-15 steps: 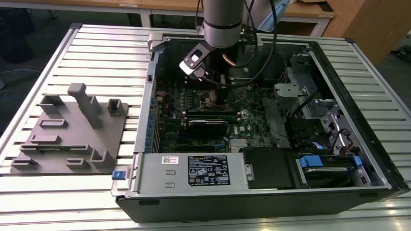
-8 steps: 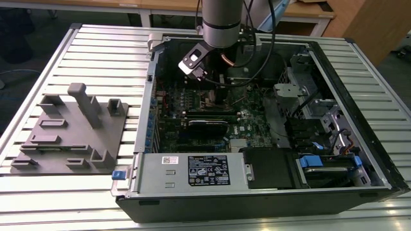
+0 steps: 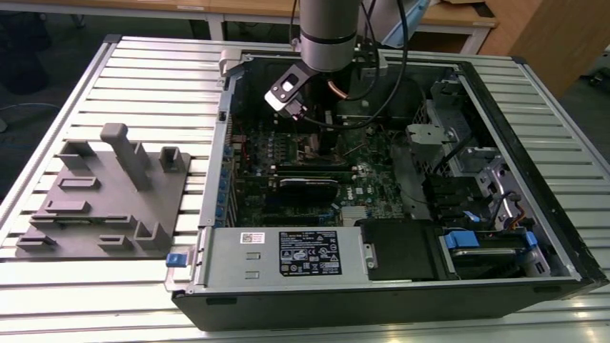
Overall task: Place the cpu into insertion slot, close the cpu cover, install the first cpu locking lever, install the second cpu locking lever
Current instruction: 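Place the cpu into insertion slot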
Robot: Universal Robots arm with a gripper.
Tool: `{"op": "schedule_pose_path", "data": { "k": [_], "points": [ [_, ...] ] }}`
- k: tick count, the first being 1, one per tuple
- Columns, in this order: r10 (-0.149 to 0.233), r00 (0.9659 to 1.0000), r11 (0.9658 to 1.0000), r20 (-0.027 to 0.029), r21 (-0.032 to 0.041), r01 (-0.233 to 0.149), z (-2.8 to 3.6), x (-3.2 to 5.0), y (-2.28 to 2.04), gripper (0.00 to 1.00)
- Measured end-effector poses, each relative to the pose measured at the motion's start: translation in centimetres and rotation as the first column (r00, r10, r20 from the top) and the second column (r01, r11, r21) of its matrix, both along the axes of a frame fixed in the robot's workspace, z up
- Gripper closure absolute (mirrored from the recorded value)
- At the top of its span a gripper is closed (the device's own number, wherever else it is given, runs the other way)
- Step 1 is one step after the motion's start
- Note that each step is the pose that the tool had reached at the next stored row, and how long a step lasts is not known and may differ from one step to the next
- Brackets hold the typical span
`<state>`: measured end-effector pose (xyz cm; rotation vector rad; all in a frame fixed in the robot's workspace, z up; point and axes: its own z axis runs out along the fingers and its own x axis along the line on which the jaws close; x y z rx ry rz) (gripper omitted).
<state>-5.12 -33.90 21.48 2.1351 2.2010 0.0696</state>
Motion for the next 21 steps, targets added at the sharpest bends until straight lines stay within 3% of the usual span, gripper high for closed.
{"op": "schedule_pose_path", "data": {
  "k": [17,21],
  "points": [
    [0.000,1.0000,1.0000,-0.0002,0.0017,0.000,-0.68,-0.41,0.25,0.46],
    [0.000,1.0000,1.0000,0.0000,0.0027,0.000,-0.77,-0.52,0.49,0.46]
  ]
}}
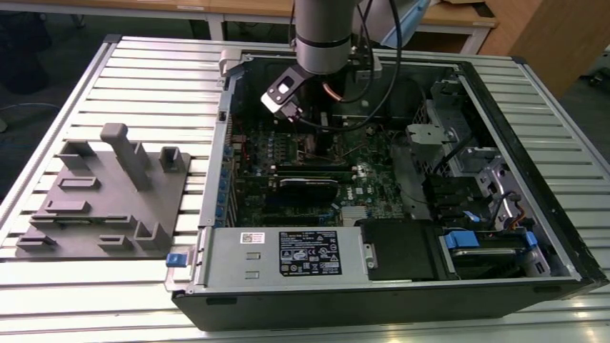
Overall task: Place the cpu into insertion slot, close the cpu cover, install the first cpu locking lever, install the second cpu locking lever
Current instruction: 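Place the cpu into insertion slot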
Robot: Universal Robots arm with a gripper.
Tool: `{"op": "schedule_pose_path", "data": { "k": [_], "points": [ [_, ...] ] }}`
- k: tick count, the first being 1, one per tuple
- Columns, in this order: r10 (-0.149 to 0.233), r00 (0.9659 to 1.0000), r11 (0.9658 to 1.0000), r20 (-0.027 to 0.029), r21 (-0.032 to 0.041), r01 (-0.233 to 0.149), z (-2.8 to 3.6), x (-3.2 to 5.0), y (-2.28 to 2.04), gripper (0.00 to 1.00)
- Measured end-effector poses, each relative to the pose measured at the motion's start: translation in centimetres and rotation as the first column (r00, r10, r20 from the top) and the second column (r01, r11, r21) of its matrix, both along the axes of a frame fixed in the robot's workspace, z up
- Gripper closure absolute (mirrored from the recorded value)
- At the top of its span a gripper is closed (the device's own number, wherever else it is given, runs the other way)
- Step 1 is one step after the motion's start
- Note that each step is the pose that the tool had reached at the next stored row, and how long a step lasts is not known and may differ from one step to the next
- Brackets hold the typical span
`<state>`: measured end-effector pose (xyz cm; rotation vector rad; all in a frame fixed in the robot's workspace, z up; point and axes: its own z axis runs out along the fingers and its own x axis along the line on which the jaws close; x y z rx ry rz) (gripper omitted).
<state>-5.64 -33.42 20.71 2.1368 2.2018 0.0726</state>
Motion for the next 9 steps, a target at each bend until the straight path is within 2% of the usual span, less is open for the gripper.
{"op": "schedule_pose_path", "data": {
  "k": [9],
  "points": [
    [0.000,1.0000,1.0000,-0.0001,0.0001,0.000,-0.77,-0.01,0.05,0.46]
  ]
}}
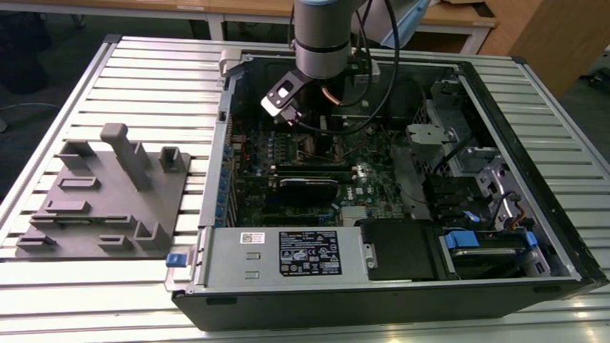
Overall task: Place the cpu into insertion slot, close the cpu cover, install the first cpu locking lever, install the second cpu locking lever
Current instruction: 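Place the cpu into insertion slot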
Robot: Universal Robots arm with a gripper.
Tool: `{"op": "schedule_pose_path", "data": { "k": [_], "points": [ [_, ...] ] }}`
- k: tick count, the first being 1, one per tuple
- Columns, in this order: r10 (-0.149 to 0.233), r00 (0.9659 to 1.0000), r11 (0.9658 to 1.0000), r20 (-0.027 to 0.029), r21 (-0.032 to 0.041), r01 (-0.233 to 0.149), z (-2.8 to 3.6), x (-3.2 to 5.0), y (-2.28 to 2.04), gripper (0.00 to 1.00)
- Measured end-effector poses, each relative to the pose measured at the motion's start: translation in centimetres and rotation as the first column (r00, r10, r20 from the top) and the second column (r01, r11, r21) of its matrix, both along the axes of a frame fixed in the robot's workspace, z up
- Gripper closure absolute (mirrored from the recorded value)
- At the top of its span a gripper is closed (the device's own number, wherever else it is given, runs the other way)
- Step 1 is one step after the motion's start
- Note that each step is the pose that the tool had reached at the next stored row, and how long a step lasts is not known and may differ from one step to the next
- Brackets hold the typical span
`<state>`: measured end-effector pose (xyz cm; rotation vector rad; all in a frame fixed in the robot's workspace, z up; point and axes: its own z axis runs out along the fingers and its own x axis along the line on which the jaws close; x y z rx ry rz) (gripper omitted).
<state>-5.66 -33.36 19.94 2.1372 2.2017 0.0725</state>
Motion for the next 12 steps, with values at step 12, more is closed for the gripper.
{"op": "schedule_pose_path", "data": {
  "k": [12],
  "points": [
    [-0.010,1.0000,1.0000,0.0000,0.0000,0.010,-0.45,0.03,-0.04,0.46]
  ]
}}
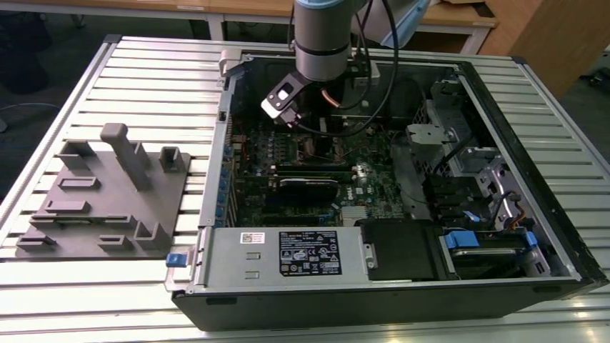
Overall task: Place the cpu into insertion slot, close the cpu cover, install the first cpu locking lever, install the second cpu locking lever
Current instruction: 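Place the cpu into insertion slot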
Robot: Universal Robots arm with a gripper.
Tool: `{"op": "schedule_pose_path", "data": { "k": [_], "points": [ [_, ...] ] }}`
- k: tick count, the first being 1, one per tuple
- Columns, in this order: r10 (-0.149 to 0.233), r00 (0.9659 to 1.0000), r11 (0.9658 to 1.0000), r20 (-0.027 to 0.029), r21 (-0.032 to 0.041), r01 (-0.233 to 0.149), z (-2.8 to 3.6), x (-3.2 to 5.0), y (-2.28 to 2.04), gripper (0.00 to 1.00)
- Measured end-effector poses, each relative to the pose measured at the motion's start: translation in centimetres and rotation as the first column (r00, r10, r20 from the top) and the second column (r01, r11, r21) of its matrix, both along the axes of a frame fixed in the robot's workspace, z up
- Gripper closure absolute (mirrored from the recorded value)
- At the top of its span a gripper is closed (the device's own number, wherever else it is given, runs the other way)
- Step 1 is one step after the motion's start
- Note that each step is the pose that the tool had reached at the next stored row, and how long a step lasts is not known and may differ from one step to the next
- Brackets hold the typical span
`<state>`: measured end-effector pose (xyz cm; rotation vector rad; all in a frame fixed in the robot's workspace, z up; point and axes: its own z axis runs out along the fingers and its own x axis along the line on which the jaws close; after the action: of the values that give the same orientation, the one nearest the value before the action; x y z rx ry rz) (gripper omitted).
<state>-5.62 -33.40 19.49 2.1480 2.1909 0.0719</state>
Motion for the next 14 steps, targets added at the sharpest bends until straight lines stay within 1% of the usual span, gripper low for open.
{"op": "schedule_pose_path", "data": {
  "k": [4,5,10,14],
  "points": [
    [-0.003,1.0000,1.0000,0.0002,0.0002,0.003,-0.12,0.00,0.01,0.46],
    [-0.009,1.0000,1.0000,0.0000,-0.0001,0.009,-0.25,-0.04,0.00,0.46],
    [-0.010,0.9999,0.9999,0.0001,0.0001,0.010,-0.24,-0.04,0.00,0.46],
    [-0.010,0.9999,0.9999,0.0002,0.0002,0.010,-0.06,-0.04,0.01,0.46]
  ]
}}
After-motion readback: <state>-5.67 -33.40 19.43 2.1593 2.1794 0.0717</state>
